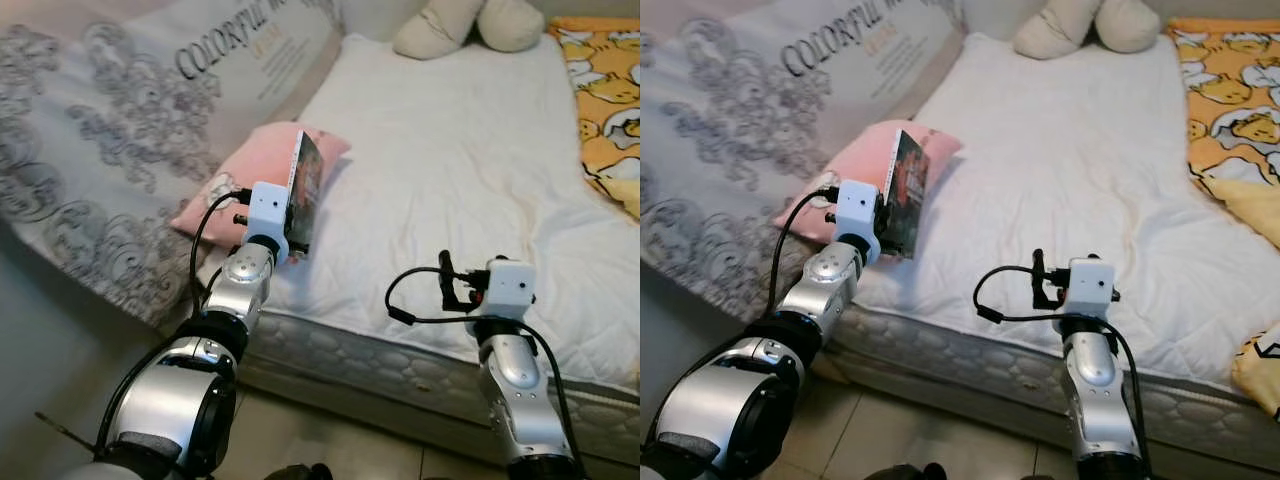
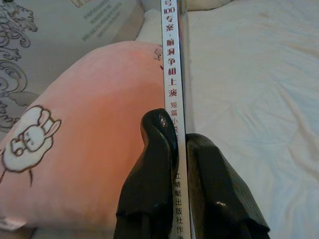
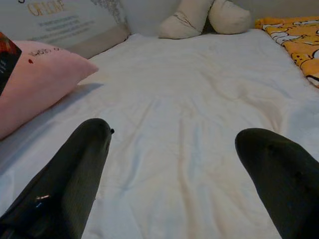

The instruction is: Clean up the room

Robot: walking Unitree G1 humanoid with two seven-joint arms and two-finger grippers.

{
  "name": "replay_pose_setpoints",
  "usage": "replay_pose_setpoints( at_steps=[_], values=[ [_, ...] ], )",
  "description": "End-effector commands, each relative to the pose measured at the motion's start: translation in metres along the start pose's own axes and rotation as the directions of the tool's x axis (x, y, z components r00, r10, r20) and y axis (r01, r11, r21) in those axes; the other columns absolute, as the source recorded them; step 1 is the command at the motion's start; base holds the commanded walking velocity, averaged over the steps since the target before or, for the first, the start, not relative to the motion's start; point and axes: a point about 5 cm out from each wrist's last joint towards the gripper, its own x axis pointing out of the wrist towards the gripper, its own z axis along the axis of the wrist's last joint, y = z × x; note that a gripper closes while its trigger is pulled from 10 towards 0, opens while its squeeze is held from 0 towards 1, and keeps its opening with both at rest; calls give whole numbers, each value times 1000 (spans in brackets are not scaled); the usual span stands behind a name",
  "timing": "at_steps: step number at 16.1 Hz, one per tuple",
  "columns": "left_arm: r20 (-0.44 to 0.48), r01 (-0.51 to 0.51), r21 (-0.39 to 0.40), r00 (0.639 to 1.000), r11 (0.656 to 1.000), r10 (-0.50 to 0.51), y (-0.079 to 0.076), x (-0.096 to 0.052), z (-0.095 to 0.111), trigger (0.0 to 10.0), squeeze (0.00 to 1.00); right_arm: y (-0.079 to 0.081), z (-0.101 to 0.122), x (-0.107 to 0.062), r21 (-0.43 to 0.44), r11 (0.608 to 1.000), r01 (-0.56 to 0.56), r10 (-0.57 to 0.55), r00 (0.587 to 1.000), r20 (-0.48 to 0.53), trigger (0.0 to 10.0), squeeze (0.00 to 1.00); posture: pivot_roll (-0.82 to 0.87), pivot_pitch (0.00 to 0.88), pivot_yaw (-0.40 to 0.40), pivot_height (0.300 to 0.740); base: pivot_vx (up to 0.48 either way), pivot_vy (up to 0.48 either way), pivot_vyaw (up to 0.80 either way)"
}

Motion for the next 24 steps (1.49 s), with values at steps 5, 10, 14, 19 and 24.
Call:
replay_pose_setpoints(
  at_steps=[5, 10, 14, 19, 24],
  values=[
    [97, 48, 8, 994, 999, -48, 1, 5, 23, 10000, 0, 1, 1, -5, 9, 1000, 15, -15, 1000, 9, 10000, 27, -193, 0, 180, 730, 80, 0, 0],
    [117, 90, -9, 989, 996, -89, -1, 5, 25, 10000, 0, 5, 0, -12, 26, 999, 28, -29, 999, 21, 10000, 31, -194, 0, 181, 730, 455, 0, 0],
    [117, 92, -23, 989, 996, -89, 0, 5, 24, 10000, 0, 4, 1, -11, 26, 999, 30, -30, 999, 19, 10000, 31, -191, 0, 179, 730, 457, 0, 0],
    [139, 184, -39, 974, 982, -177, -11, 9, 38, 10000, 0, 5, 3, -10, 29, 999, 26, -27, 999, 27, 10000, 31, -181, 0, 171, 730, 279, 0, 0],
    [195, 515, -312, 857, 799, -477, -74, 15, 69, 10000, 0, 3, 0, -15, 27, 999, 34, -34, 999, 16, 10000, 35, -185, 0, 164, 730, 0, 0, 0]
  ],
)
